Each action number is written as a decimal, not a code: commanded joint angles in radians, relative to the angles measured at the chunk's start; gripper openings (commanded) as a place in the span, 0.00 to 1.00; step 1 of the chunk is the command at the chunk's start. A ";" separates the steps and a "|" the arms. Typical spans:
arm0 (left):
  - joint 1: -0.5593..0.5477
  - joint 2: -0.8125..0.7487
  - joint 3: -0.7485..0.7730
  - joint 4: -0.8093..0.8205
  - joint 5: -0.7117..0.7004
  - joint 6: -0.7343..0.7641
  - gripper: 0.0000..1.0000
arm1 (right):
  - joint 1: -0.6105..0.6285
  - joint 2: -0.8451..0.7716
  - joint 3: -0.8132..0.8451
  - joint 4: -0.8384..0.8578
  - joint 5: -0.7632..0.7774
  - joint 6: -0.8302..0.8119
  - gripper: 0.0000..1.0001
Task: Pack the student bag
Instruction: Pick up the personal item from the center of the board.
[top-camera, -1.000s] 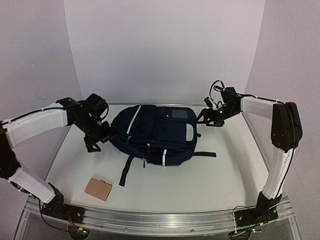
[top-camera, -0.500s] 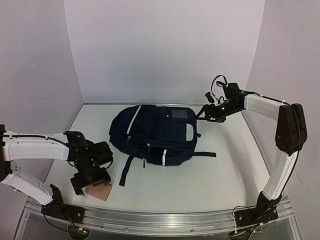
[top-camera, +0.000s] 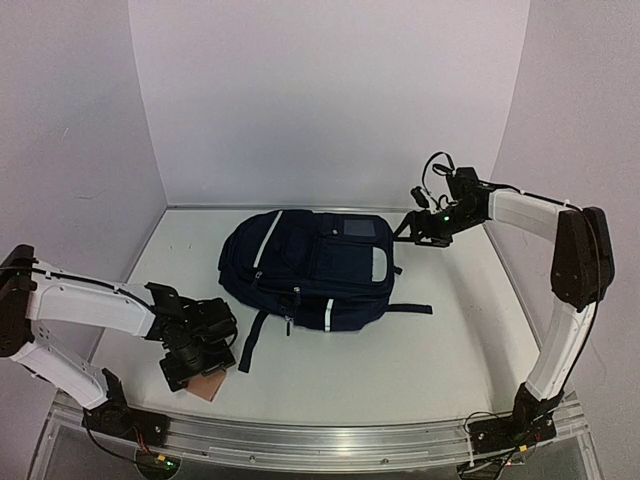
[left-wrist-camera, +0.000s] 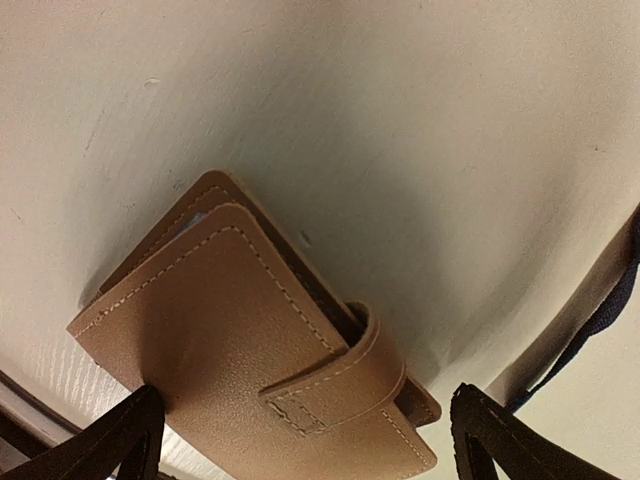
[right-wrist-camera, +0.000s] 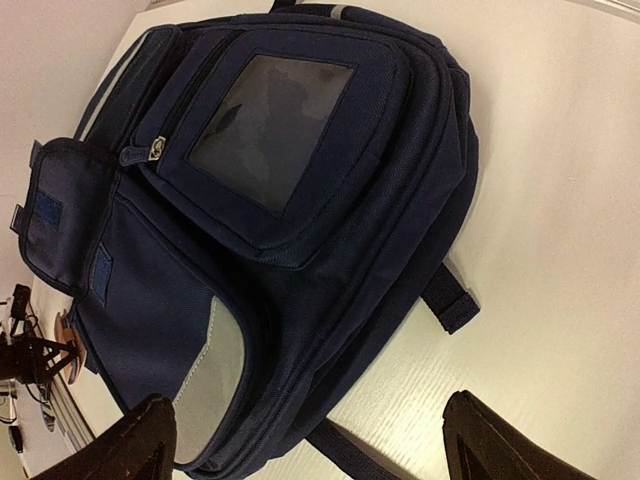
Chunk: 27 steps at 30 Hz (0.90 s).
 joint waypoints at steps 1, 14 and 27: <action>0.063 0.154 0.064 0.323 -0.001 0.201 1.00 | 0.005 -0.002 0.012 -0.005 -0.001 -0.014 0.92; 0.045 0.428 0.469 0.316 0.133 0.844 0.94 | 0.005 -0.001 0.024 -0.021 -0.006 -0.014 0.91; -0.026 0.359 0.577 -0.026 -0.121 0.492 1.00 | 0.005 0.002 0.037 -0.032 -0.018 -0.014 0.91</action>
